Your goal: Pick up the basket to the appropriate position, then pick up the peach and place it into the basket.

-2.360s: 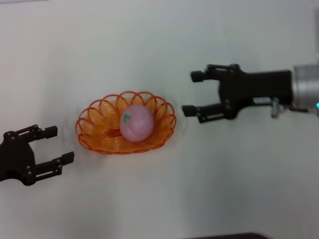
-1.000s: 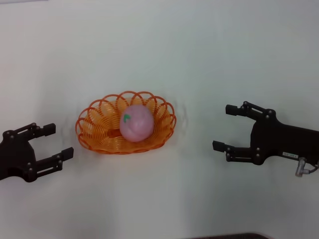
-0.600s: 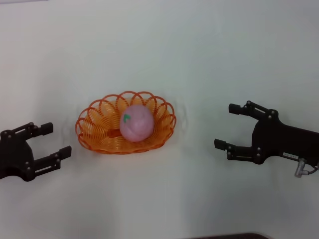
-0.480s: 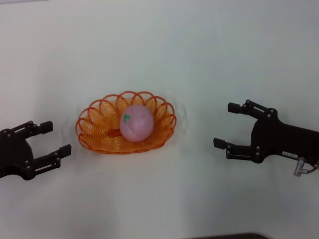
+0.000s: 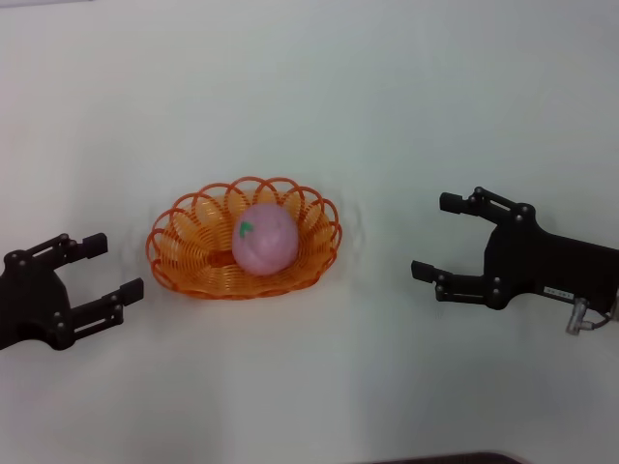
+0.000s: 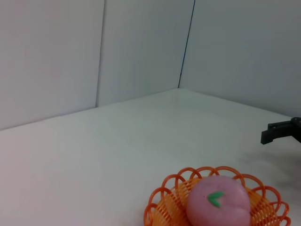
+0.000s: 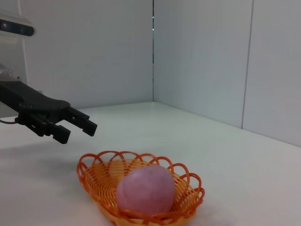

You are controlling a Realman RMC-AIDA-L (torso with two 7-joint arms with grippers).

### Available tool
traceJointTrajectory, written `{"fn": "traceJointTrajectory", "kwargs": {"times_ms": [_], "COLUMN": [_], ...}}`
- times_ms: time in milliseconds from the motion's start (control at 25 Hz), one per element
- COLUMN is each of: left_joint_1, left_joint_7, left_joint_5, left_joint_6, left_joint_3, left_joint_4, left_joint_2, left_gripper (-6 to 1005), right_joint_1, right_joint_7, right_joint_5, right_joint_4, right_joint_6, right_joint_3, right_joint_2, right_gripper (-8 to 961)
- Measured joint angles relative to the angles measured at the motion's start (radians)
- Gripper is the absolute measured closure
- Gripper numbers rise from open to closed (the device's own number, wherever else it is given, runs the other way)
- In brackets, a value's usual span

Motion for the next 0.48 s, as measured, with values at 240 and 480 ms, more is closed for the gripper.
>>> {"fn": "traceJointTrajectory", "kwargs": {"times_ms": [240, 480], "left_joint_1": [0.000, 0.001], "left_joint_7": [0.001, 0.001], "left_joint_5": [0.000, 0.000], "left_joint_6": [-0.001, -0.001], "left_joint_3": [-0.004, -0.017], "left_joint_4": [-0.002, -0.002], "left_joint_2": [0.001, 0.001], "left_gripper": [248, 248], "right_joint_1": [0.016, 0.024], "right_joint_7": [0.006, 0.006], "right_joint_5": [0.000, 0.003], "right_joint_4": [0.004, 0.013], "right_joint_6": [0.001, 0.001], "right_joint_3": [0.000, 0.004], "right_joint_2": [0.003, 0.003], "right_gripper": [7, 8]}}
